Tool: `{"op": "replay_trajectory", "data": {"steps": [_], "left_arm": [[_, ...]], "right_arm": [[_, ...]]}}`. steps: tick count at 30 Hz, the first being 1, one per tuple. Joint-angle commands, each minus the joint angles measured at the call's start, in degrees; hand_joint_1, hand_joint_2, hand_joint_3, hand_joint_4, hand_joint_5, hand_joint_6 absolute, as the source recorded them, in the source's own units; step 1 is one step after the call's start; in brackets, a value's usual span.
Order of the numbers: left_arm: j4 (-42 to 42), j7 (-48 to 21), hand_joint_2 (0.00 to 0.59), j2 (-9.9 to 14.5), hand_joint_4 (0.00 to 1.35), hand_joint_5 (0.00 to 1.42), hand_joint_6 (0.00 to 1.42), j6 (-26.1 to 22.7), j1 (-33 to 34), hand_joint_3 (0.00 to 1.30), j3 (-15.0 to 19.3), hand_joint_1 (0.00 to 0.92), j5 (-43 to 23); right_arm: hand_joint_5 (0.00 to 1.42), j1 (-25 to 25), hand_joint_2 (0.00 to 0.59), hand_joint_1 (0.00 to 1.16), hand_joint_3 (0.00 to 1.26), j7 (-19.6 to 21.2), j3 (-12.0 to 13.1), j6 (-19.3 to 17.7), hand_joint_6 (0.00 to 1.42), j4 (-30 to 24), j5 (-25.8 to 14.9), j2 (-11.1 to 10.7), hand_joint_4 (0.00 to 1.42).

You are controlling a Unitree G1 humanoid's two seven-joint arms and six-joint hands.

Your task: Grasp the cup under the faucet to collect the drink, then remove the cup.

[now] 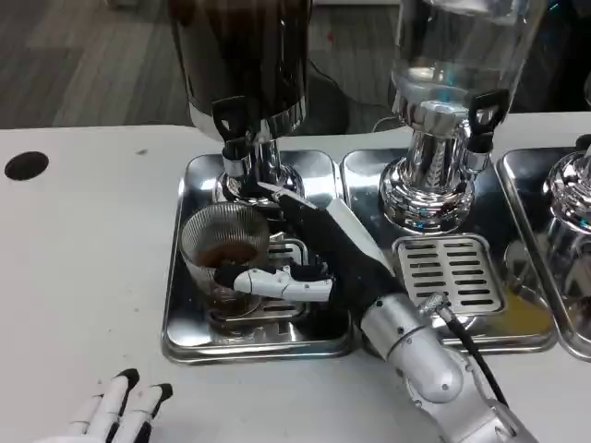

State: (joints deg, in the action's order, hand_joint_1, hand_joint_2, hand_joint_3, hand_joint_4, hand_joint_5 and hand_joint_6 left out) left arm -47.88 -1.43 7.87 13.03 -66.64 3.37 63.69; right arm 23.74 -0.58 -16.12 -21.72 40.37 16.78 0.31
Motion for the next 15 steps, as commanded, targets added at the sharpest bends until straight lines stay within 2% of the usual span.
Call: {"op": "replay_trajectory", "data": {"steps": [1, 15], "left_arm": [[-0.44, -1.06, 0.099, 0.08, 0.00, 0.09, 0.33, -0.51, 0.32, 0.15, 0.04, 0.000, -0.12], [-0.44, -1.56, 0.099, 0.25, 0.00, 0.09, 0.33, -0.76, 0.32, 0.15, 0.46, 0.000, -0.46]], "right_arm": [[0.30, -0.71, 0.000, 0.61, 0.18, 0.78, -0.28, -0.59, 0.14, -0.33, 0.54, 0.12, 0.28], [0.30, -0.22, 0.000, 0.59, 0.19, -0.73, -1.11, -0.40, 0.13, 0.94, 0.18, 0.96, 0.25]]}}
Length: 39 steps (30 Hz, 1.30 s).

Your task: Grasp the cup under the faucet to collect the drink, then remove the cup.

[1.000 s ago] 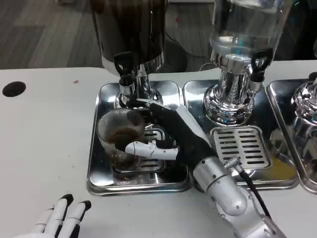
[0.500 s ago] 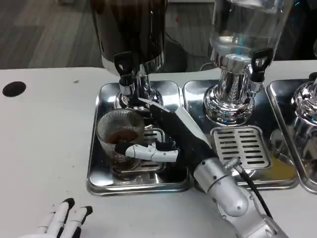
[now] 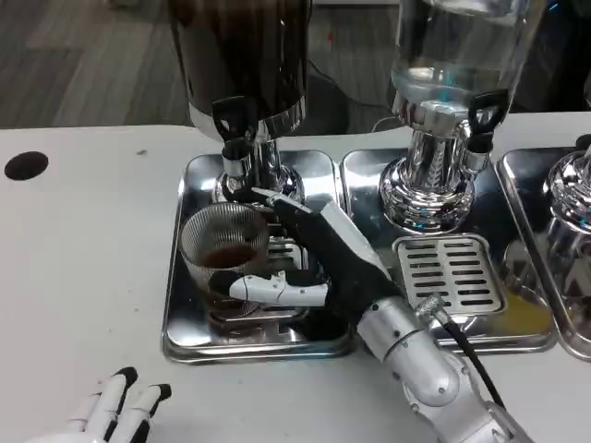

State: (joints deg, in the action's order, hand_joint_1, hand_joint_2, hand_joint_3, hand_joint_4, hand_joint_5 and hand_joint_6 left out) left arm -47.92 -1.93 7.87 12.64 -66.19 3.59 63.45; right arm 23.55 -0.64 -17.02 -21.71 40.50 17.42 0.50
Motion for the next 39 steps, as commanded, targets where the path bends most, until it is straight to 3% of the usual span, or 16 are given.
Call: {"op": "replay_trajectory", "data": {"steps": [1, 11, 22, 31, 33, 35, 39], "left_arm": [[-0.40, -1.10, 0.100, 0.24, 0.00, 0.09, 0.33, -0.36, -0.13, 0.15, 0.23, 0.000, -0.15], [0.12, -1.00, 0.100, 0.31, 0.00, 0.09, 0.33, -0.35, -0.28, 0.16, 0.63, 0.000, -0.51], [0.22, -1.21, 0.104, 0.38, 0.00, 0.09, 0.33, -0.53, -0.09, 0.17, 0.54, 0.000, -0.40], [0.46, -1.98, 0.105, 0.57, 0.00, 0.10, 0.33, -1.12, 0.71, 0.17, 0.56, 0.000, -0.55], [0.49, -2.19, 0.105, 0.57, 0.00, 0.10, 0.33, -1.23, 0.87, 0.17, 0.56, 0.000, -0.48], [0.49, -2.35, 0.105, 0.59, 0.00, 0.10, 0.33, -1.36, 0.95, 0.17, 0.60, 0.000, -0.51], [0.55, -2.78, 0.106, 0.74, 0.00, 0.10, 0.33, -1.64, 1.22, 0.18, 0.65, 0.000, -0.62]], "right_arm": [[0.30, 0.03, 0.000, 0.59, 0.19, -0.74, -0.21, -0.44, 0.12, 0.92, -0.50, 0.90, 0.25], [0.29, 0.35, 0.001, 0.61, 0.16, -0.12, -0.31, -1.18, 0.12, 1.77, -0.36, 2.16, 0.23], [0.36, -0.48, 0.000, 0.60, 0.23, 2.74, -0.77, -0.86, 0.18, 1.30, 1.03, 2.77, 0.32], [0.41, -0.46, 0.000, 0.66, 0.25, 4.66, -1.64, -0.60, 0.23, 1.58, 2.15, 3.16, 0.35], [0.42, -0.47, 0.000, 0.73, 0.25, 5.15, -1.94, -0.62, 0.24, 1.68, 2.41, 3.16, 0.35], [0.43, -0.46, 0.000, 0.89, 0.25, 5.54, -2.15, -0.69, 0.25, 1.81, 2.69, 3.13, 0.35], [0.44, -0.40, 0.000, 0.97, 0.25, 6.33, -2.40, -0.66, 0.27, 2.13, 3.19, 3.14, 0.35]]}}
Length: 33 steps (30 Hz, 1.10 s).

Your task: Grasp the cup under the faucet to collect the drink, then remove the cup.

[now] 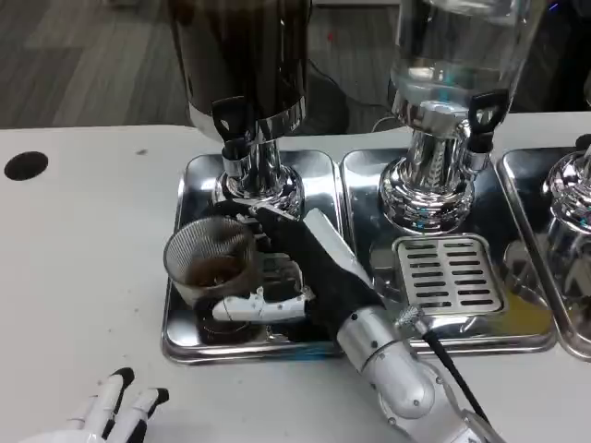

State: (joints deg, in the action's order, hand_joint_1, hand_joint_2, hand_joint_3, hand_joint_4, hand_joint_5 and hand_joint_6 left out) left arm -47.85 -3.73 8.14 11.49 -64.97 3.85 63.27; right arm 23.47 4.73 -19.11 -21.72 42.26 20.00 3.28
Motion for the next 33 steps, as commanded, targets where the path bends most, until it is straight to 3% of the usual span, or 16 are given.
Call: {"op": "replay_trajectory", "data": {"steps": [1, 7, 11, 15, 33], "left_arm": [[0.47, -1.05, 0.106, 0.49, 0.00, 0.10, 0.33, -0.55, 0.07, 0.18, 0.37, 0.000, -0.41], [0.68, -1.70, 0.104, 0.67, 0.00, 0.10, 0.33, -0.91, 0.61, 0.18, 0.32, 0.000, -0.46], [1.04, -1.87, 0.103, 0.77, 0.00, 0.10, 0.33, -1.09, 0.83, 0.18, 0.24, 0.000, -0.55], [1.15, -2.27, 0.105, 0.80, 0.00, 0.10, 0.33, -1.41, 1.37, 0.18, 0.11, 0.000, -0.56], [0.76, -4.27, 0.107, 1.16, 0.00, 0.10, 0.33, -2.40, 3.34, 0.18, -0.01, 0.000, -0.60]], "right_arm": [[0.45, -0.30, 0.000, 0.99, 0.25, 1.15, -0.40, -0.64, 0.28, 0.49, 0.74, 0.37, 0.35], [0.47, -0.19, 0.000, 1.01, 0.28, 1.96, -0.52, -0.47, 0.30, 1.09, 1.18, 0.56, 0.39], [0.50, -0.17, 0.000, 0.97, 0.32, 2.07, -0.35, -0.41, 0.34, 1.35, 1.02, 0.63, 0.43], [0.52, -0.07, 0.000, 0.82, 0.35, 1.61, -0.06, -0.30, 0.34, 1.58, 0.49, 0.78, 0.44], [0.54, 0.12, 0.000, 0.74, 0.39, 1.51, 0.67, -1.80, 0.36, 1.80, -0.05, 0.14, 0.48]]}}
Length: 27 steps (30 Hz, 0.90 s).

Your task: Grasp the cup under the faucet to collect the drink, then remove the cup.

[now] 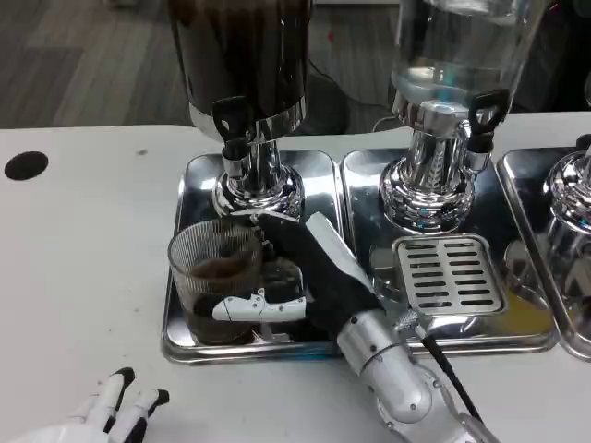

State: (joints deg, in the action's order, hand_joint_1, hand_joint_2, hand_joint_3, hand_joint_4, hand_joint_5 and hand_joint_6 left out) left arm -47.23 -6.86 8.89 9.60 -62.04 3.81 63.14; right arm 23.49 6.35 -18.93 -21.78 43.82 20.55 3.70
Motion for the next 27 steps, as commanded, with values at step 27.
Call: {"op": "replay_trajectory", "data": {"steps": [27], "left_arm": [[1.01, -1.35, 0.102, 0.44, 0.00, 0.10, 0.33, -1.07, 1.69, 0.16, -0.96, 0.000, -0.07]], "right_arm": [[0.55, -2.97, 0.002, 0.83, 0.40, -1.29, 2.60, -4.58, 0.37, -5.97, -2.49, -2.40, 0.49]]}}
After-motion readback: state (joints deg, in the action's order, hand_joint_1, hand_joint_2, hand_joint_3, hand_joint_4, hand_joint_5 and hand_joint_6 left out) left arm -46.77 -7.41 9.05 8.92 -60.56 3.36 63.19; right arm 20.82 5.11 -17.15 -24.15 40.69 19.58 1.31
